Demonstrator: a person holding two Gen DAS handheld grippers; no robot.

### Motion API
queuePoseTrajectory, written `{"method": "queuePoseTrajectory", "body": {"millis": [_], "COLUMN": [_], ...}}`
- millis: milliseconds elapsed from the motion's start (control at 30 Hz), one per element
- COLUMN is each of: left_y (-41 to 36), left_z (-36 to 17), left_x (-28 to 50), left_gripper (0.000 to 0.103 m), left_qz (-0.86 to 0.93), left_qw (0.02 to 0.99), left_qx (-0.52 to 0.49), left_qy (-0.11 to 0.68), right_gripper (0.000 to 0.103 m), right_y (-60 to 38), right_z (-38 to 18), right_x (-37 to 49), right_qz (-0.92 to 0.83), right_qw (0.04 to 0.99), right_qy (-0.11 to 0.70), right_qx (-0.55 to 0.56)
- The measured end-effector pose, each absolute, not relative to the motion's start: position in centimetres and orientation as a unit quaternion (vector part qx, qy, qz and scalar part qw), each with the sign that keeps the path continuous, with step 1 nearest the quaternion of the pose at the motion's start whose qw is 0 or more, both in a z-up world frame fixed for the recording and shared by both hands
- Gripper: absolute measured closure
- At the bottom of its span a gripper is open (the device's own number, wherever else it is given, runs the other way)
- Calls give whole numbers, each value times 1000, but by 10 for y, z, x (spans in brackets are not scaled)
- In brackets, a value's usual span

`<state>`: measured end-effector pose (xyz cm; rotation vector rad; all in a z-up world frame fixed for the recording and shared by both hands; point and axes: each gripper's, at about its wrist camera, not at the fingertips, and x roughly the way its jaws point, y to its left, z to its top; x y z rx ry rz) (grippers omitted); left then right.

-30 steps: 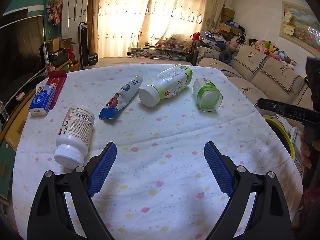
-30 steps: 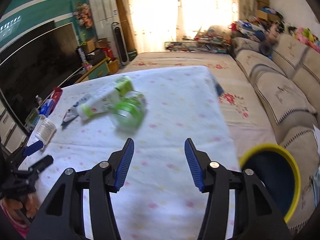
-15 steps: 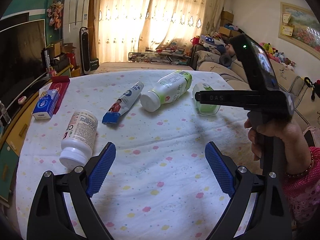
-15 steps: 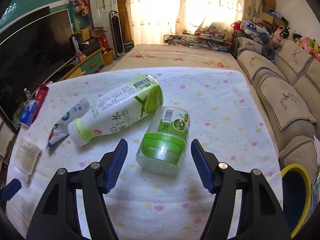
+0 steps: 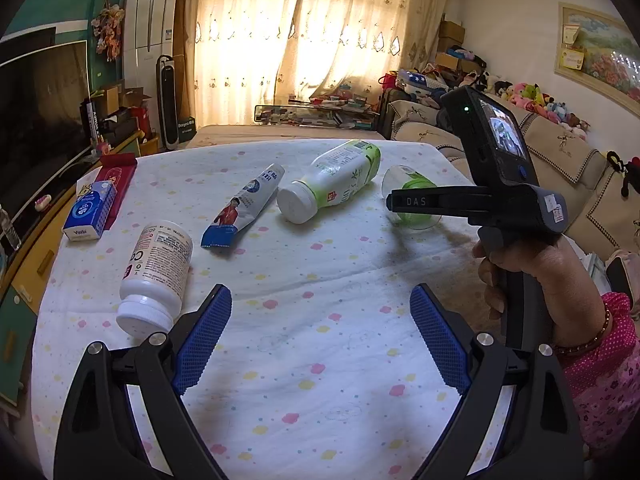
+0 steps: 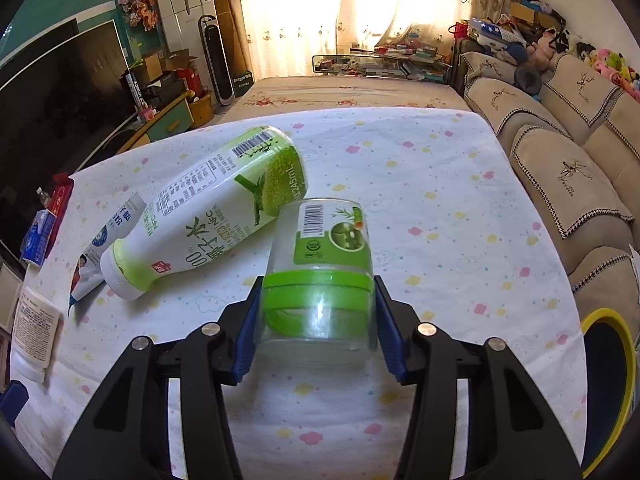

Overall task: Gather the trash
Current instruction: 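Grasp the green-capped clear jar with the right tool, then carry the green-capped jar over the bin and open the right tool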

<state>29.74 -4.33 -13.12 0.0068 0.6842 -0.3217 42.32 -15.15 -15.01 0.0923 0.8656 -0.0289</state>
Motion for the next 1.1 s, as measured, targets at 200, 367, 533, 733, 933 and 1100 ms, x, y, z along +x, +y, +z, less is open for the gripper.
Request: {"method": "queuePoseTrajectory", "body": {"millis": [200, 367, 533, 733, 933, 1100], "left_y": [-44, -44, -44, -46, -49, -51], "left_z": [-132, -132, -132, -131, -130, -132], "left_x": [298, 299, 299, 298, 295, 296], "left_gripper": [13, 13, 13, 13, 13, 13], "left_qz": [-158, -158, -158, -159, -159, -157], "left_qw": [929, 930, 930, 931, 932, 931], "left_qx": [7, 9, 10, 15, 21, 24], "left_qy": [334, 333, 333, 329, 325, 329], "right_gripper": [55, 55, 55, 55, 55, 55], "right_y": [-169, -182, -203, -257, -331, -378], "right_z": [-136, -124, -110, -107, -127, -150], "right_x": [401, 374, 336, 287, 254, 242], "right_qz": [1, 18, 24, -17, -101, -155], "right_qw": [911, 915, 921, 925, 912, 895], "right_qy": [408, 398, 381, 366, 373, 388], "right_qx": [57, 68, 78, 102, 134, 158]}}
